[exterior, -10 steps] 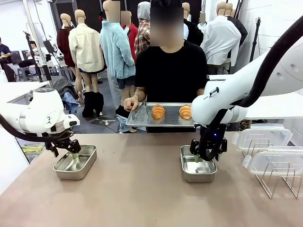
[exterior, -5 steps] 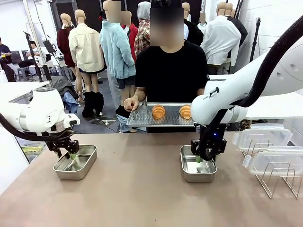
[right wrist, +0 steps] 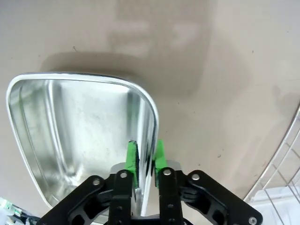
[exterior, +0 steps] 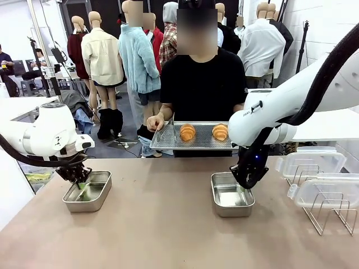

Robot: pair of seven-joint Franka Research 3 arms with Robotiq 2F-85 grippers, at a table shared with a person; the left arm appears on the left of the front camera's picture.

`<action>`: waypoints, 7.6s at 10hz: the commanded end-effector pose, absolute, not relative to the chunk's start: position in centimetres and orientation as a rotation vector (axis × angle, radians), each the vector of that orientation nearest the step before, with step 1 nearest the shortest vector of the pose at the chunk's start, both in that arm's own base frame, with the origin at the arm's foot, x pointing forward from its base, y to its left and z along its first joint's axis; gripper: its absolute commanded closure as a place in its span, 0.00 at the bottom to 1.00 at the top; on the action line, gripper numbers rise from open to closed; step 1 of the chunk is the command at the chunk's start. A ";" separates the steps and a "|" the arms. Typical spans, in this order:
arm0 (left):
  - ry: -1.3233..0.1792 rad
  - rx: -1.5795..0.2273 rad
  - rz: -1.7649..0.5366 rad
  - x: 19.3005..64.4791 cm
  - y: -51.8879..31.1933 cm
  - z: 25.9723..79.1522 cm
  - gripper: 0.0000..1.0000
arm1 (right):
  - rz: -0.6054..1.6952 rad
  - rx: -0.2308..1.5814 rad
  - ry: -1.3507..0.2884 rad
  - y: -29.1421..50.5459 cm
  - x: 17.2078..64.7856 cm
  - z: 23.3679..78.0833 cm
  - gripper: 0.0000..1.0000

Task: Place the bread in airtight containers.
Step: Lift both Airtight Container, then once an object is inside an Airtight Container , place the container in the center of the table.

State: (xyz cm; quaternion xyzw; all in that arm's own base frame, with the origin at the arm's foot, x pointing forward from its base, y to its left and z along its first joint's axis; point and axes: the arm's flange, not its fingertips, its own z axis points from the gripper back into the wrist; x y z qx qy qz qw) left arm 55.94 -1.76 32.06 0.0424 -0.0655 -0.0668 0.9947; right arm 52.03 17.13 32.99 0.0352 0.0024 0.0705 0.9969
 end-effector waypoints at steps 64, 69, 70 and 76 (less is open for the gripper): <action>-0.201 -0.026 -0.028 51.4 -6.1 50.6 1.00 | 0.004 0.106 -0.184 9.8 51.3 48.8 1.00; -0.201 -0.026 -0.028 51.4 -6.1 50.6 1.00 | 0.004 0.106 -0.184 9.8 51.3 48.8 1.00; -0.201 -0.026 -0.028 51.4 -6.1 50.6 1.00 | 0.004 0.106 -0.184 9.8 51.3 48.8 1.00; -0.201 -0.026 -0.028 51.4 -6.1 50.6 1.00 | 0.004 0.106 -0.184 9.8 51.3 48.8 1.00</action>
